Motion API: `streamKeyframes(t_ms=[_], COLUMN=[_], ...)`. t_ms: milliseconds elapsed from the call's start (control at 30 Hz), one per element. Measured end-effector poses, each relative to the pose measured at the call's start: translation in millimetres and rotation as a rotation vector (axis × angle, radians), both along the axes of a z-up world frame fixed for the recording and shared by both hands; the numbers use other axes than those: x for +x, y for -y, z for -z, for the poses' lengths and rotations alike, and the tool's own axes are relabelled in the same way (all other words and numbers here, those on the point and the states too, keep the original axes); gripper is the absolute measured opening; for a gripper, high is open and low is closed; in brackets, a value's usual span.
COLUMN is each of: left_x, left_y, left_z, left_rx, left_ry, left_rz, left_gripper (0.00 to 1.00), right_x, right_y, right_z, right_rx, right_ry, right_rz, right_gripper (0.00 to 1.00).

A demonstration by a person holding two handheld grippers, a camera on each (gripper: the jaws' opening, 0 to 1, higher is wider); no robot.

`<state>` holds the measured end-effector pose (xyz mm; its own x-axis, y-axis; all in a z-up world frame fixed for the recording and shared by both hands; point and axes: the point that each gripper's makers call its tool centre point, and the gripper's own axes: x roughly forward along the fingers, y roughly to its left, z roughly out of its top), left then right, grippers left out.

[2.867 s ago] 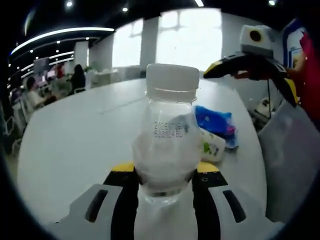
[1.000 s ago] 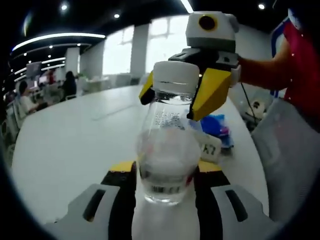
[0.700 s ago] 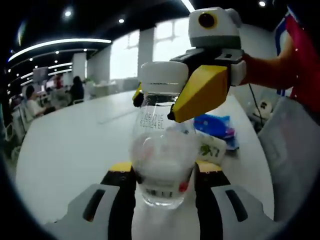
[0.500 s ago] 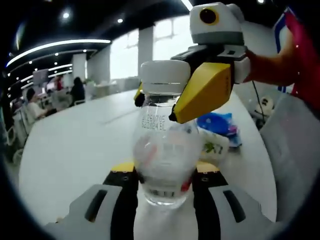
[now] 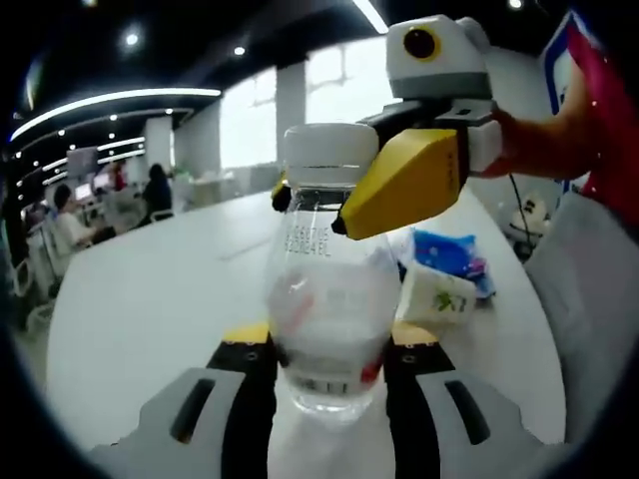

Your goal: Arrange the tabletop items into an orderly group along one side of the table until the central work area is clear of visible clutter.

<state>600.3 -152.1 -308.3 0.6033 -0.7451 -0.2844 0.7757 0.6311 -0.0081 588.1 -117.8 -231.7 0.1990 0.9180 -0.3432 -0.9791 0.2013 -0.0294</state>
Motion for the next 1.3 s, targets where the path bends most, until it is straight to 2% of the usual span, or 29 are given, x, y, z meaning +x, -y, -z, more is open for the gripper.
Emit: streamKeyframes(t_ms=[200, 367, 533, 667, 733, 933, 1167, 1300], left_x=[10.5, 13.7, 16.0, 18.3, 18.3, 20.1, 8.0, 3.4], left_y=[-7, -15, -22, -24, -25, -28, -33, -41], left_z=[-1.0, 6.0, 11.7, 14.8, 13.5, 16.0, 19.6, 25.4], left_rx=[-0.03, -0.034, -0.05, -0.019, -0.026, -0.028, 0.02, 0.041], left_ry=[0.009, 0.006, -0.004, 0.01, 0.01, -0.01, -0.022, -0.037], left_rz=[-0.002, 0.0, 0.002, -0.003, -0.003, -0.03, -0.066, -0.086], left_gripper=[0.39, 0.39, 0.39, 0.39, 0.39, 0.39, 0.4, 0.4], right_x=[11, 14, 17, 16, 18, 25, 25, 28], right_y=[-8, -18, -23, -23, -23, -20, -21, -20], right_z=[-0.1, 7.0, 12.9, 15.9, 14.8, 15.5, 15.3, 15.4], right_rx=[0.025, -0.007, -0.008, -0.011, -0.004, 0.005, 0.008, 0.004], right_ry=[-0.009, -0.006, -0.023, -0.001, 0.002, -0.017, -0.024, -0.036], right_rz=[0.045, 0.065, 0.082, 0.104, 0.117, 0.162, 0.162, 0.194], right_gripper=[0.22, 0.22, 0.22, 0.22, 0.22, 0.22, 0.22, 0.22])
